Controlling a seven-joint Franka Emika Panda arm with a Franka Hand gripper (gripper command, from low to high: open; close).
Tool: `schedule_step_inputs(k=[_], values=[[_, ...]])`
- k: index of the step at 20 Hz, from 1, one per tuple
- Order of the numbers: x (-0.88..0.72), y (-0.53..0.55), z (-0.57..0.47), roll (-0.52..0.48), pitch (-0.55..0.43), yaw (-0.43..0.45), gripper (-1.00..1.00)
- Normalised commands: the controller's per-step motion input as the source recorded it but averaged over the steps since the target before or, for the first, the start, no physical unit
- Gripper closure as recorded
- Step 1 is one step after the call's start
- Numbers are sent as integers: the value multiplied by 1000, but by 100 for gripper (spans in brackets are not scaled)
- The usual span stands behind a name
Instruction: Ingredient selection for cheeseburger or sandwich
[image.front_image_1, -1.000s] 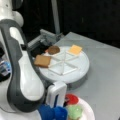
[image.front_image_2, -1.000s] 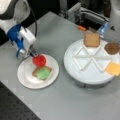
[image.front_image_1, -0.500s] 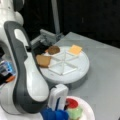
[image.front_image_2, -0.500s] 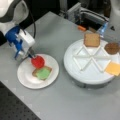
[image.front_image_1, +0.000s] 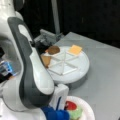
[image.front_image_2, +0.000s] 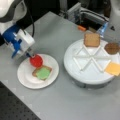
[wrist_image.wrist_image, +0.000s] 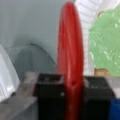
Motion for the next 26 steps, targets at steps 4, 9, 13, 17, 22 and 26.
schedule_step_inputs(k=[4, 9, 13, 17, 22, 26], values=[[45, 185, -58, -453, -38, 111, 100], [-60, 264, -30, -438, -21, 32, 100], [-144, 320, -8, -444, -16, -27, 100], [-223, 312, 0, -430, -28, -49, 100], [-287, 326, -16, -388, -57, -80, 100], [-298, 356, -26, -379, -83, -96, 100]])
